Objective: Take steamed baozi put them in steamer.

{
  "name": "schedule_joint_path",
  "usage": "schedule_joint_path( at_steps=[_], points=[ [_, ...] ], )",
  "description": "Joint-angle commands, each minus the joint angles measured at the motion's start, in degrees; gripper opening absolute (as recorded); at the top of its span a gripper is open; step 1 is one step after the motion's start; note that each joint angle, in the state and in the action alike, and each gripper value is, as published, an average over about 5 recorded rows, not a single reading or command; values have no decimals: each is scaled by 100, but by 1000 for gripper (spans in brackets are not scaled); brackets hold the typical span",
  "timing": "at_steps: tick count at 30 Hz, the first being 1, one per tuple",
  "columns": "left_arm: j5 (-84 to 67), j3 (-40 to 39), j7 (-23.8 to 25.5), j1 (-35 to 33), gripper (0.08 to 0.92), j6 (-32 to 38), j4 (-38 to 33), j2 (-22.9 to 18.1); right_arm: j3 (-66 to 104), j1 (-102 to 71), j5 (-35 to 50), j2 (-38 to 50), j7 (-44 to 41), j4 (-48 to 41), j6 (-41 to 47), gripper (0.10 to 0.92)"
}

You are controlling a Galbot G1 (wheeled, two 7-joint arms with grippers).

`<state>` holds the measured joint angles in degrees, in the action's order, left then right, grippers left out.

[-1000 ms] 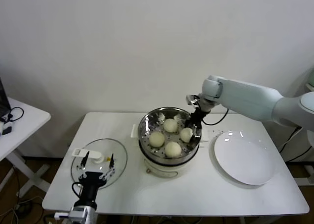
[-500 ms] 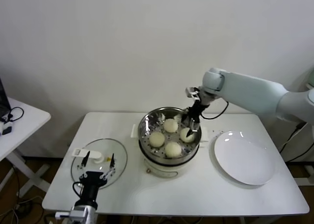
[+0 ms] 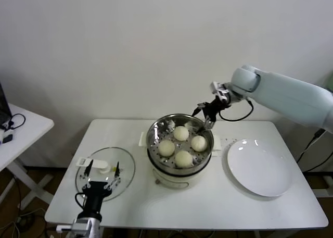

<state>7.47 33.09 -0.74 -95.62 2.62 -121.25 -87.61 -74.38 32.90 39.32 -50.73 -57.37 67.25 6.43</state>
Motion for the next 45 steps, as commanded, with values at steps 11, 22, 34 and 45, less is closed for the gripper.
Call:
schedule_joint_path(
  at_steps=[11,22,34,45],
  points=[
    [-154,-52,-4,-216,823,153,-233,-25,7005,-6767,-865,2518,3204,2752,-683,823],
    [-142,-43,-104,-319,823,167,-274,-45,10505,-9956,-1627,566,3580,3026,-1181,823],
    [-161,28,-105,-294,823,113,-239,-37,11356,-11231,-1524,-1069,4268,3571,-1571,823],
    [-342,101,-86,-303,823,74,-214,-47,11338,-11883,-1472,-1863,4476,3596,-1916,823]
  ],
)
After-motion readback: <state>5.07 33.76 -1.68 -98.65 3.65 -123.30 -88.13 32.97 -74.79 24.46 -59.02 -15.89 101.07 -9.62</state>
